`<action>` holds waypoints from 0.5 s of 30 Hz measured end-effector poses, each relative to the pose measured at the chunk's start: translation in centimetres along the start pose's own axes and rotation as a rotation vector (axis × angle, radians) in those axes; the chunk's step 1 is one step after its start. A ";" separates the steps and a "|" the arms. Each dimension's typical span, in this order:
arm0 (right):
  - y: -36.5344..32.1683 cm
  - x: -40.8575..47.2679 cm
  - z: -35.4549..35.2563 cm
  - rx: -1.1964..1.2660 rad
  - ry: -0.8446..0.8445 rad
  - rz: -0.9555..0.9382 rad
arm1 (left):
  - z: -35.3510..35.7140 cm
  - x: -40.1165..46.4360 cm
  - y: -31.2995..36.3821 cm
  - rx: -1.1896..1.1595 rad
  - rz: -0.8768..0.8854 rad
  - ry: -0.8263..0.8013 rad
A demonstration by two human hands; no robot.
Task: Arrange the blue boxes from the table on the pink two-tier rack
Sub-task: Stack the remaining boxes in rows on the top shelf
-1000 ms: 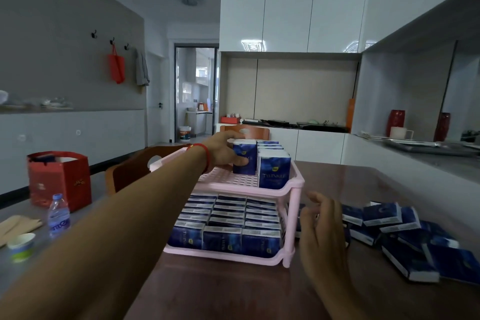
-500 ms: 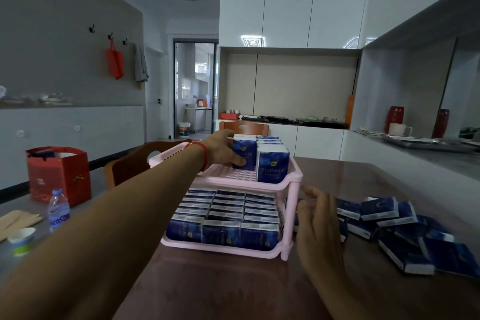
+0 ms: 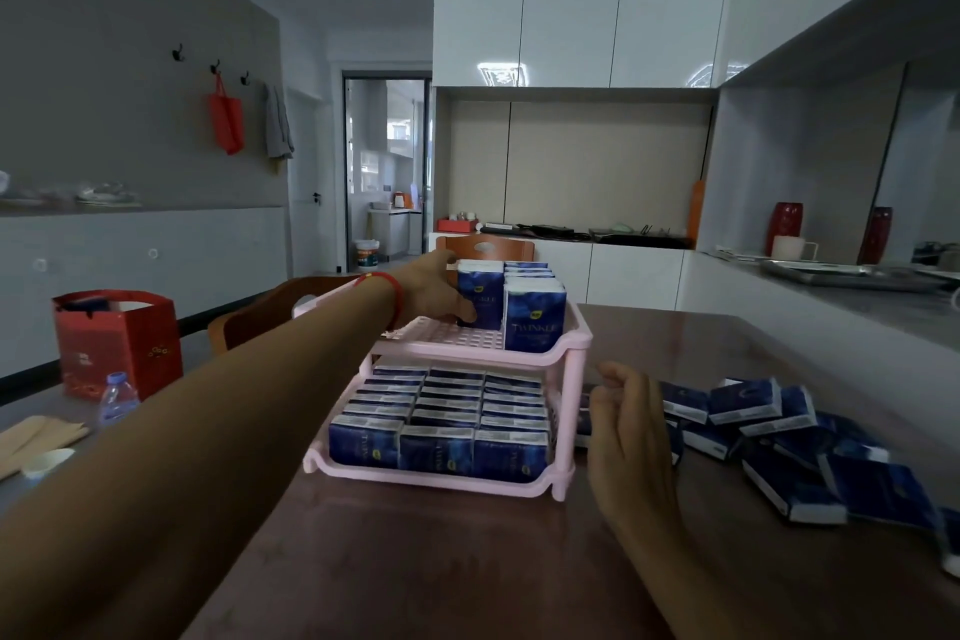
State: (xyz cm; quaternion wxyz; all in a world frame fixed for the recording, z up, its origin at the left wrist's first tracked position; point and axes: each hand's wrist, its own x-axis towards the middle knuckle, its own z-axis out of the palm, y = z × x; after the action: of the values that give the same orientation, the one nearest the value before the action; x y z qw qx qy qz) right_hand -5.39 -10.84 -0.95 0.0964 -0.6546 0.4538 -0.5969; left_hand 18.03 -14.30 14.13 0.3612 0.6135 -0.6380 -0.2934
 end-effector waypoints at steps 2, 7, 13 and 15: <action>0.5 0.2 -0.2 -0.020 0.018 0.028 | 0.0 -1.7 0.8 -0.017 0.022 0.027; 2.5 1.6 -1.7 -0.142 0.206 0.215 | 0.9 -5.9 1.3 0.162 0.179 0.395; 6.5 2.1 -4.2 -0.306 0.122 0.374 | 7.4 -13.5 -1.1 0.293 0.801 0.823; 6.7 1.9 -3.8 -0.347 0.001 0.333 | 10.4 -14.8 -1.8 0.335 0.872 0.686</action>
State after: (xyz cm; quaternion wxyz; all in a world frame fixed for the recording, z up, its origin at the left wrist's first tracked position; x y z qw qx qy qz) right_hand -12.18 -14.44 -3.07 0.0795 -0.5774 0.6511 -0.4861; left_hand 10.38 -0.41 5.26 0.5330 0.4028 -0.7158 0.2032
